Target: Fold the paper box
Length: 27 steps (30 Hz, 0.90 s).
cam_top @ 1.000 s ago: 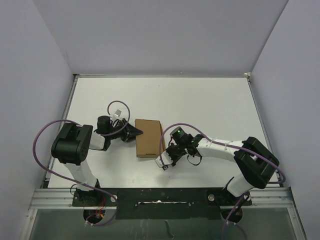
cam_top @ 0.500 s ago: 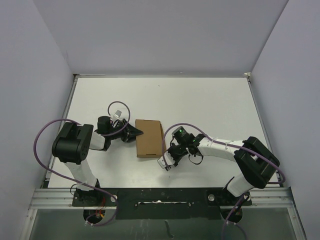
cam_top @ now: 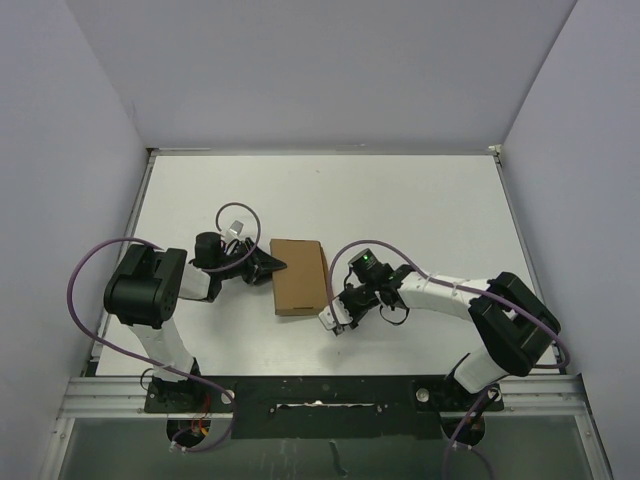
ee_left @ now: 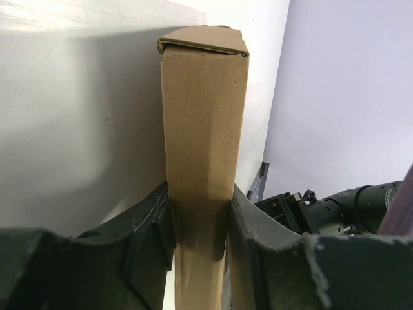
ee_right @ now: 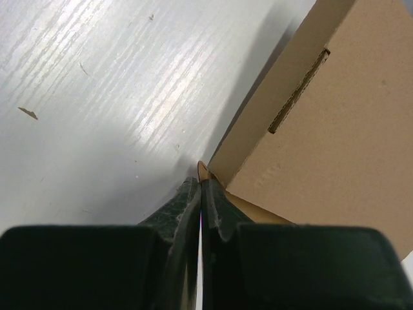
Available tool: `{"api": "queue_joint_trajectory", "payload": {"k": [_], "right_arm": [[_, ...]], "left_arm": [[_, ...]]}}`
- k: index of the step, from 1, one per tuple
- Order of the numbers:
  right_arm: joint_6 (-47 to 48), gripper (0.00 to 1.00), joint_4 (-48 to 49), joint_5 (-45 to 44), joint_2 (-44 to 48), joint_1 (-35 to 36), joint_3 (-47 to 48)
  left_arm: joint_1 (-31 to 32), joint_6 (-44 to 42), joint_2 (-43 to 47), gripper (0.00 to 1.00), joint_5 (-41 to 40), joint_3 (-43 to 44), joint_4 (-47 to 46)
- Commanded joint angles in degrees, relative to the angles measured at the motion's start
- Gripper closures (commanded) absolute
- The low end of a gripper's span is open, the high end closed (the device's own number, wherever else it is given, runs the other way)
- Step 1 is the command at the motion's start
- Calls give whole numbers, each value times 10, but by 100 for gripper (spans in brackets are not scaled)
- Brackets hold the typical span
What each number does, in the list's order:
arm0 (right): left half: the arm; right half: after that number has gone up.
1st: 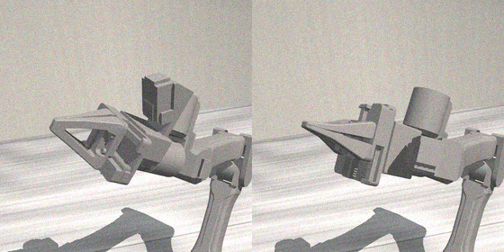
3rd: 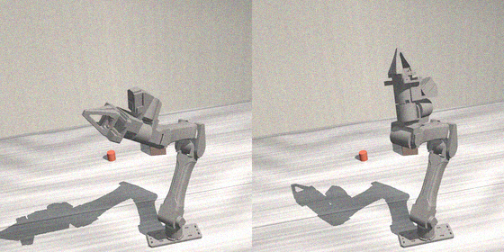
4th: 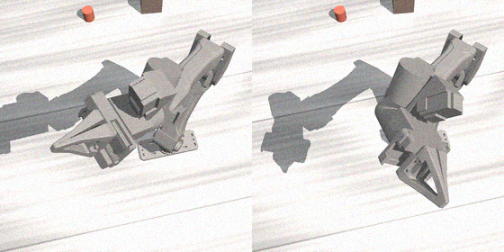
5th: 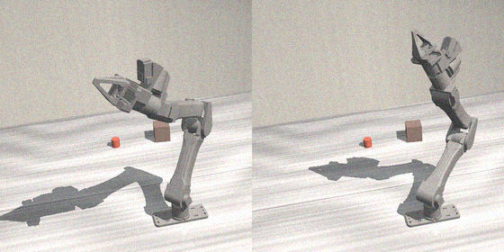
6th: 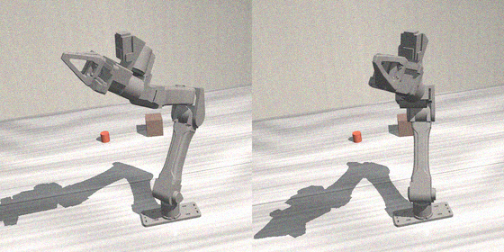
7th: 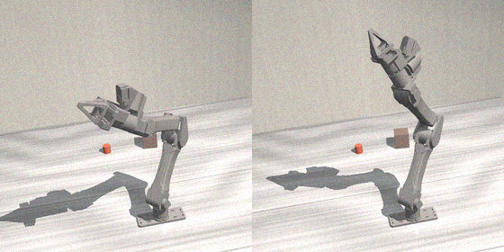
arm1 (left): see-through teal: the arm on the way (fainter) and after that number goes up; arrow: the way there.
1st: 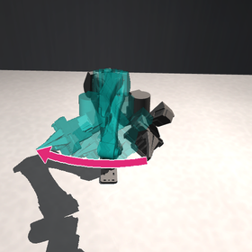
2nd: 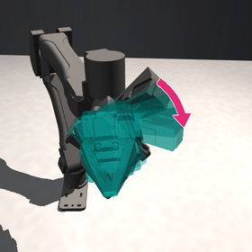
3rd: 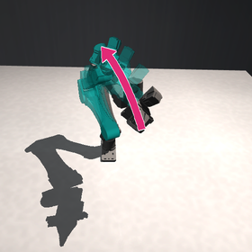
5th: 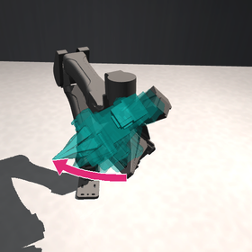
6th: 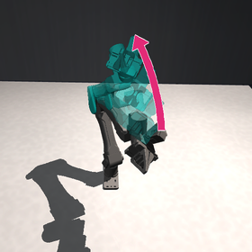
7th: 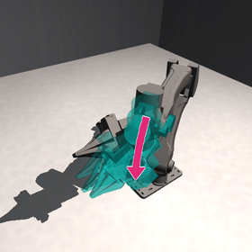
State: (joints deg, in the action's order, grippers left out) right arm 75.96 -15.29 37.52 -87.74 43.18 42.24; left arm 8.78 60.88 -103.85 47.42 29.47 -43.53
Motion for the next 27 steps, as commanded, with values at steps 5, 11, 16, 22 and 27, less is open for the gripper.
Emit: {"api": "queue_joint_trajectory", "payload": {"k": [5,11,16,22,27], "right_arm": [[-35,100,-38,31,-3,-16,22],[-25,100,-45,35,1,-17,21],[-14,100,-47,33,-3,-17,19],[-11,100,-48,27,-9,-18,20],[-11,100,-52,32,-11,-20,21]], "left_arm": [[-9,-20,-5,100,0,2,-20],[-10,-22,-9,100,0,1,-19],[-11,-22,-10,100,1,2,-18],[-12,-20,-14,100,3,2,-22],[-13,-16,-19,100,5,1,-30]]}}
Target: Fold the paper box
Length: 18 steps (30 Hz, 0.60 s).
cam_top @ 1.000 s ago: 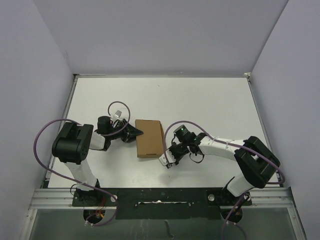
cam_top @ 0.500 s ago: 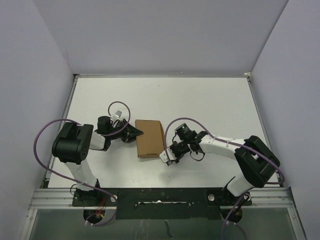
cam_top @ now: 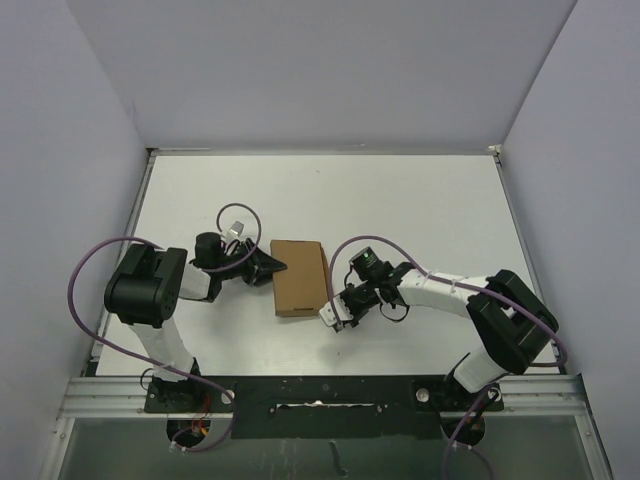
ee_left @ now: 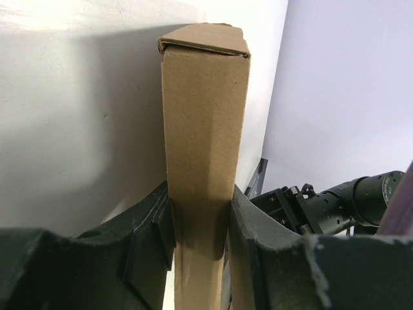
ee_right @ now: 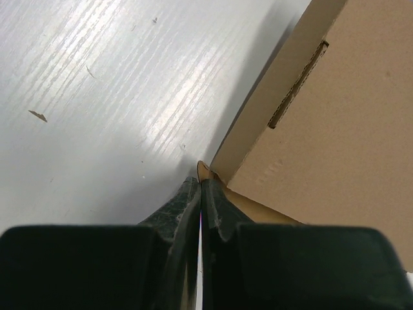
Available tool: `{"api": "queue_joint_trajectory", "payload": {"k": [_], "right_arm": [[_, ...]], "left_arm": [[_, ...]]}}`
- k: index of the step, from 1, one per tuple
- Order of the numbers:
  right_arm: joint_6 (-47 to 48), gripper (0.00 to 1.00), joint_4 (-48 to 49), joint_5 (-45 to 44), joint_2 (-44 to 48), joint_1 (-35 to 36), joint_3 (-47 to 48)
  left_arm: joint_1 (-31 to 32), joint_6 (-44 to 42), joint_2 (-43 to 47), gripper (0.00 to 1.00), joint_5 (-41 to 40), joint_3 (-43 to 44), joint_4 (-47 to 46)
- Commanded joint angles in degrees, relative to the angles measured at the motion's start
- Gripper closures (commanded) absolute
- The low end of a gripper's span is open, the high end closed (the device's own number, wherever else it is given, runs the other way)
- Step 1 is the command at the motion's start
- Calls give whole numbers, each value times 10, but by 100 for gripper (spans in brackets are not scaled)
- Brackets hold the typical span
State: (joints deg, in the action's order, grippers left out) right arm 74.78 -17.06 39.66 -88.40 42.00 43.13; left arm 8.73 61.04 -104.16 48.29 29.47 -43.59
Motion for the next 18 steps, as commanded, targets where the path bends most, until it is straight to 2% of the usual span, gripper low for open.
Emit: {"api": "queue_joint_trajectory", "payload": {"k": [1,16,18], "right_arm": [[1,100,-36,12,-5,-8,12],[-9,100,-36,19,-4,-13,18],[-16,97,-32,20,-1,-14,19]], "left_arm": [[-13,-17,-15,100,-4,1,-31],[-15,-26,-15,100,-6,3,-17],[-14,-28,-14,100,-7,4,-11]]}}
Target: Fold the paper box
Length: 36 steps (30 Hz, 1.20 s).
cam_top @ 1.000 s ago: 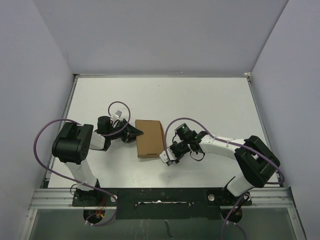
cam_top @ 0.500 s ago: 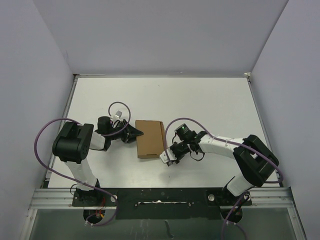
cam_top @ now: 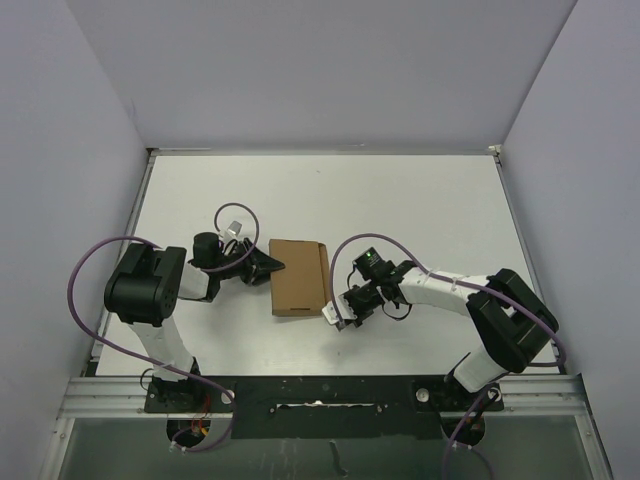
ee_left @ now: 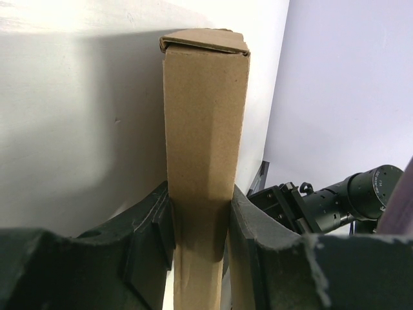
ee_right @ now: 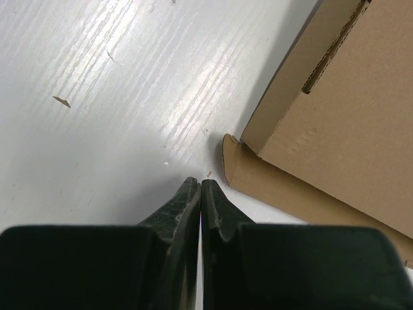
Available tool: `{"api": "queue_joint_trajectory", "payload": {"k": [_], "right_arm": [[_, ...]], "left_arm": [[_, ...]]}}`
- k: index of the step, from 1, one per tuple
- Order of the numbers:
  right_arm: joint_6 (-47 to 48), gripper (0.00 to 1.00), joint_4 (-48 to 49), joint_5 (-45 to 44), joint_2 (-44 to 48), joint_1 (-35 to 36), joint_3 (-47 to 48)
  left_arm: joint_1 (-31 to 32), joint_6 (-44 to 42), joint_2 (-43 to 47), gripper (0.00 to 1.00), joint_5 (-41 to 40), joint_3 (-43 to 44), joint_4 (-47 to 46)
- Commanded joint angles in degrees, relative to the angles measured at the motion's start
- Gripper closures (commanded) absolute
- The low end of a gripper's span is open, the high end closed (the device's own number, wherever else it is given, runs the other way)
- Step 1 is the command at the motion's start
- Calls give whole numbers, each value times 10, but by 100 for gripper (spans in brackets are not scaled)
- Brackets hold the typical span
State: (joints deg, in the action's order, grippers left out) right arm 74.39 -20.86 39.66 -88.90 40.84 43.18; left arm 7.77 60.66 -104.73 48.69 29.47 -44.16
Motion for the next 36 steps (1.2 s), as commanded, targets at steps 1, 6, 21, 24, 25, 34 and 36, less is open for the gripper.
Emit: {"api": "queue_joint_trajectory", "payload": {"k": [1,6,21,24,25,34,36], "right_arm": [[-17,92,9,21,6,-2,18],[-38,80,29,16,16,-1,13],[-87,80,95,-65,-5,47,9],[-93,87,95,-65,-7,48,12],[-95,90,94,-66,-8,48,13],[-100,94,68,-56,-15,36,27],[-97,91,62,-52,-15,38,28]], "left_arm": [[-5,-26,-8,100,-11,4,-4],[-4,-35,-2,100,-14,7,14],[0,-40,2,100,-18,8,25],[0,-40,2,100,-18,8,25],[0,-40,1,100,-18,8,24],[0,-41,2,100,-17,8,23],[0,-40,2,100,-17,7,23]]}}
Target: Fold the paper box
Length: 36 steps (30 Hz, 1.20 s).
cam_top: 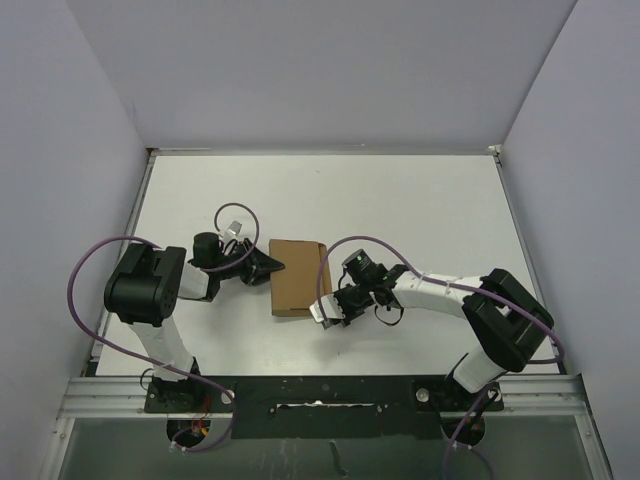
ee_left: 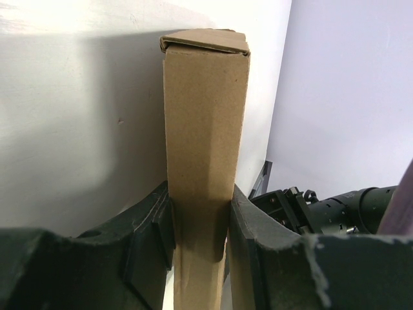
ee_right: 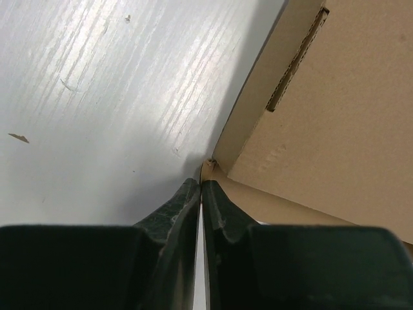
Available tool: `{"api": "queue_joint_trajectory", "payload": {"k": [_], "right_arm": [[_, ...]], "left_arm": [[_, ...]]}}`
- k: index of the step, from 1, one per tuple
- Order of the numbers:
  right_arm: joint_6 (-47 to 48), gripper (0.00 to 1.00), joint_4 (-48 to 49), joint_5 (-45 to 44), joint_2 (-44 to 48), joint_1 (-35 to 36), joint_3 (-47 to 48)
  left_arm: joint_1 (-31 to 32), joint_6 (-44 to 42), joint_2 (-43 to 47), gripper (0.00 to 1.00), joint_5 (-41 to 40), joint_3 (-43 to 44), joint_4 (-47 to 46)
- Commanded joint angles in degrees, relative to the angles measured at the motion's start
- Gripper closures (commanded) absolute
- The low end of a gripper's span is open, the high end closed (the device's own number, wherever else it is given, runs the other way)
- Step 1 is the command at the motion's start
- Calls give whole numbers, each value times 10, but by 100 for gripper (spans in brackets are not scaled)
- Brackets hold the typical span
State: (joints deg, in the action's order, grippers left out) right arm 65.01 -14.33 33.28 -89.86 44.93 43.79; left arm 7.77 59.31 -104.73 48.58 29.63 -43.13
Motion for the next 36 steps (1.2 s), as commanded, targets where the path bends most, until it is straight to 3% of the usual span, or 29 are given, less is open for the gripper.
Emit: {"api": "queue_joint_trajectory", "payload": {"k": [1,7,17,25,36], "right_arm": [[-4,89,-3,13,-5,-3,22],[-4,82,2,10,-2,5,18],[-18,83,15,4,-2,12,18],[-29,95,5,17,-7,-1,26],[-37,96,-3,41,-1,-20,29]], "left_arm": [[0,-26,2,100,-16,6,12],[0,-25,3,100,-16,6,12],[1,-37,15,100,-27,9,41],[5,-89,62,100,-52,48,192],[11,-156,111,100,-97,123,386]]}}
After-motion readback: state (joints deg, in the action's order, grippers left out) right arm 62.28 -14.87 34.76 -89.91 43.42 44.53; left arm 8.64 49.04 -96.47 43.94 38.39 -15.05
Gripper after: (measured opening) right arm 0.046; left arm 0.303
